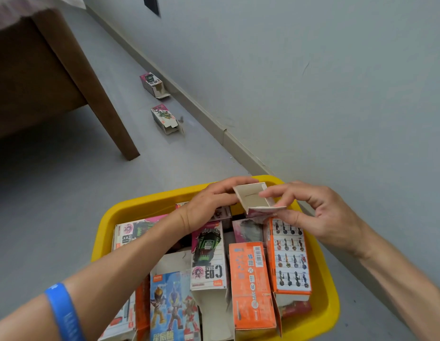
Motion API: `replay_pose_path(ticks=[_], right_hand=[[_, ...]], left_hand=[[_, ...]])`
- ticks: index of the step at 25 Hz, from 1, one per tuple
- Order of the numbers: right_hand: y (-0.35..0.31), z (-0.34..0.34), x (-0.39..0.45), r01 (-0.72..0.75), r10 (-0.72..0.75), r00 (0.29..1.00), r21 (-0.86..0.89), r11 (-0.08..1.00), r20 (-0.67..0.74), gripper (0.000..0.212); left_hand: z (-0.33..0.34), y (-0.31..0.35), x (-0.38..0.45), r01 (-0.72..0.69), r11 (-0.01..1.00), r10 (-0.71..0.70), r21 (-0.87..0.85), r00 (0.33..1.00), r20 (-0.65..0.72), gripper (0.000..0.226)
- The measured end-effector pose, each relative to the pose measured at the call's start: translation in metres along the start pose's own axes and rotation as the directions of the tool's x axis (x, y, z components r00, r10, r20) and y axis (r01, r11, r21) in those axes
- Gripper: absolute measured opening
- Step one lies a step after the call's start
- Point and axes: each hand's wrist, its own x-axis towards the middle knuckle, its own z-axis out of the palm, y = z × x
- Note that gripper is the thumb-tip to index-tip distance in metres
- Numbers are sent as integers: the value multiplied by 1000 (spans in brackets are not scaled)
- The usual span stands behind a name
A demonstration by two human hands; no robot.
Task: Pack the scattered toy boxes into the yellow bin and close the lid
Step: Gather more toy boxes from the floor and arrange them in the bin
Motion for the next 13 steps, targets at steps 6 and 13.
replay_pose_path(ticks=[6, 13], right_hand=[[2, 22, 7, 36, -55, 972, -90, 995, -226, 10], [-4, 35, 24, 35, -56, 962, -85, 996, -267, 30]], left_hand=[[14, 1, 8, -104, 935, 156, 339, 979, -131, 34], [4, 1, 1, 31, 978, -69, -207, 981, -179, 33]])
